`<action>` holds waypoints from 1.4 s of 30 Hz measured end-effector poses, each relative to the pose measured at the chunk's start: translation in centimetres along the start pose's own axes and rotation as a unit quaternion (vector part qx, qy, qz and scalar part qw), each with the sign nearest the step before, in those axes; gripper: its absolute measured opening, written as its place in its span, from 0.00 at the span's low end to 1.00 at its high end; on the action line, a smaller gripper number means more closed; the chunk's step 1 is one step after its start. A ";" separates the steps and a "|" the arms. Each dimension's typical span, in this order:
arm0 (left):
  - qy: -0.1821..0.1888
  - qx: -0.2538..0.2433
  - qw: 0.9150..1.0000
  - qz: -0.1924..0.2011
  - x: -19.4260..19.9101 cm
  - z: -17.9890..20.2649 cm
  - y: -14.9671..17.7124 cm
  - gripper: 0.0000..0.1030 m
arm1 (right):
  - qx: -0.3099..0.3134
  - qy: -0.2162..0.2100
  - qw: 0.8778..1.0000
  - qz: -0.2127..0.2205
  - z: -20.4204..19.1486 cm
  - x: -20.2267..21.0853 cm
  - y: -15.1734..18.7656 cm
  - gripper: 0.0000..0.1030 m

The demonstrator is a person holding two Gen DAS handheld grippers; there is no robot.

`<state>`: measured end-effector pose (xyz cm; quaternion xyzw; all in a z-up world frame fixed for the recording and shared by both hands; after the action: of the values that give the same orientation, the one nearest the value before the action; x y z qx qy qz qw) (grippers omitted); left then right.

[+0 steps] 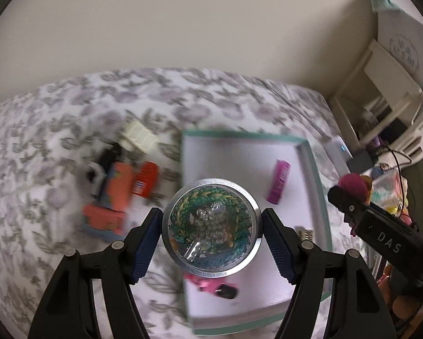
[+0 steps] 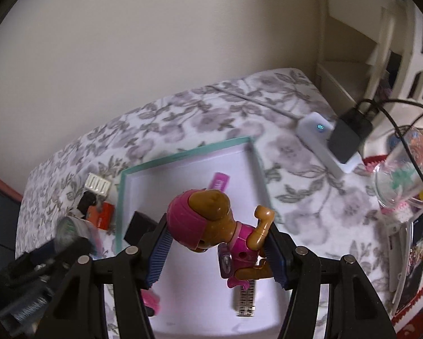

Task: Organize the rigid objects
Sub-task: 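Carry the bead tin with the left gripper while the right gripper carries the figure over the tray, then open the left gripper releasing the tin while the right gripper releases the figure in the tray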

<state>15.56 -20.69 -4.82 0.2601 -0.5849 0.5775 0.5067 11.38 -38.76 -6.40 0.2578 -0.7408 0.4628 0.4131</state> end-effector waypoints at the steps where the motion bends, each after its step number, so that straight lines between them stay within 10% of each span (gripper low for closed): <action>1: 0.004 -0.002 1.000 -0.007 -0.5 0.5 0.2 0.71 | -0.002 0.003 1.000 -0.001 0.5 -0.1 0.0 0.62; 22: -0.043 -0.026 0.996 -0.071 -6.1 1.2 2.7 0.71 | 0.007 0.032 0.995 -0.090 1.2 -7.0 3.2 0.62; 42: -0.042 -0.032 0.998 -0.034 -3.4 0.7 0.9 0.78 | -0.004 0.017 0.999 -0.028 0.4 -3.3 0.9 0.70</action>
<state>15.77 -22.09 -8.10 0.2877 -0.6147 0.5294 0.5090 12.30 -38.77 -9.74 0.2691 -0.7278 0.4527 0.4393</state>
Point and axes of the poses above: each gripper's, at about its wrist camera, not at the fingertips, and x roughly against the way its jaws point, z to its right, y to its underside, the point moved 7 cm from there along -x, roughly the way its jaws point, and after that the axes turned 1 degree about x, right-handed, at the moved point
